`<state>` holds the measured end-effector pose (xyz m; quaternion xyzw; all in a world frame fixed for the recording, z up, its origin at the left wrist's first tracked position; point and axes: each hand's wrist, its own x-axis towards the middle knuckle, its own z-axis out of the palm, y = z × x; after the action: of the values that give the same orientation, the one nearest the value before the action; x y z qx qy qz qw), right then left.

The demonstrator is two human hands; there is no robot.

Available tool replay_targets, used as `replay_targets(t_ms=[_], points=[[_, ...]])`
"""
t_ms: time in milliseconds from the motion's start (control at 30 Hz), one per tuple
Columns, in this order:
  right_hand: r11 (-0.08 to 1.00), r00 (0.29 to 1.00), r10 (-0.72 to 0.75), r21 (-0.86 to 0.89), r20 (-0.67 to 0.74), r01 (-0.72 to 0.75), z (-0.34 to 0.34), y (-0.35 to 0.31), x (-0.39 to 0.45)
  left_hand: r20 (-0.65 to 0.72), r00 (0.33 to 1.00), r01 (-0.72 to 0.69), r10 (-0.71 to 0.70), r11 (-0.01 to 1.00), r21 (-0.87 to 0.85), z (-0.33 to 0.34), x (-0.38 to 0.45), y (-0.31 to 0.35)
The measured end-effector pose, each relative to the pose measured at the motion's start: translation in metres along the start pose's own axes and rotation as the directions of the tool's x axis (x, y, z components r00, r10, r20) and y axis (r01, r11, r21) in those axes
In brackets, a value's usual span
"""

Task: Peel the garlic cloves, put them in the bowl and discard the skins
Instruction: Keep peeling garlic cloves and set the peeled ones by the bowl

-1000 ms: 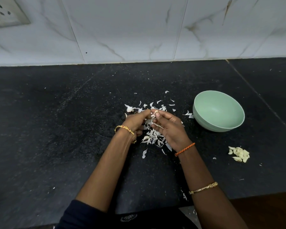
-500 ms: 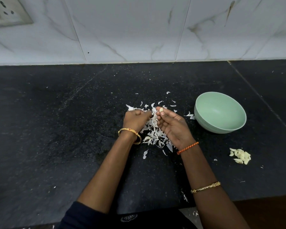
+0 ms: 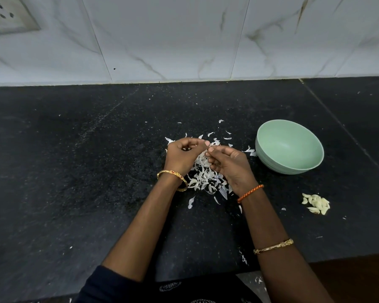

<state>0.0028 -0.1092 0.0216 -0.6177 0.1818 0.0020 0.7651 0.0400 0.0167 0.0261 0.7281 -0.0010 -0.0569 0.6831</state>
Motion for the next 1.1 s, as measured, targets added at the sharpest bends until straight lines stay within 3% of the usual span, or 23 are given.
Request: replay_targets(t_ms=[167,333,500,700,833,1000,1100], points=[[0.933,0.989,-0.145,-0.333,0.003,0.138,0.0,0.005,0.002,0.05,0.999,0.017,-0.019,0.999,0.036,0.0,0.003,-0.005],[0.767,0.936,-0.35,-0.563,0.038,0.309,0.001,0.009,0.005,0.129,0.941,0.325,-0.314,0.943,-0.075,-0.002,0.005,0.002],[0.721,0.905,-0.404,-0.561,0.136,0.407,-0.005,0.006,0.008,0.389,0.775,0.585,-0.499,0.799,-0.141,-0.012,0.012,0.011],[0.771,0.901,-0.391,-0.468,0.188,0.433,-0.008,0.002,0.008,0.463,0.706,0.661,-0.536,0.733,-0.159,-0.015,0.014,0.014],[0.799,0.917,-0.381,-0.455,0.121,0.392,-0.003,0.001,0.006,0.397,0.765,0.593,-0.507,0.796,-0.126,-0.012,0.012,0.016],[0.812,0.93,-0.365,-0.473,0.049,0.343,0.001,0.004,0.006,0.14,0.92,0.378,-0.366,0.924,-0.064,-0.006,0.005,0.011],[0.811,0.927,-0.372,-0.472,0.04,0.346,0.0,0.002,0.005,0.169,0.94,0.294,-0.296,0.955,0.034,-0.007,0.003,0.013]])
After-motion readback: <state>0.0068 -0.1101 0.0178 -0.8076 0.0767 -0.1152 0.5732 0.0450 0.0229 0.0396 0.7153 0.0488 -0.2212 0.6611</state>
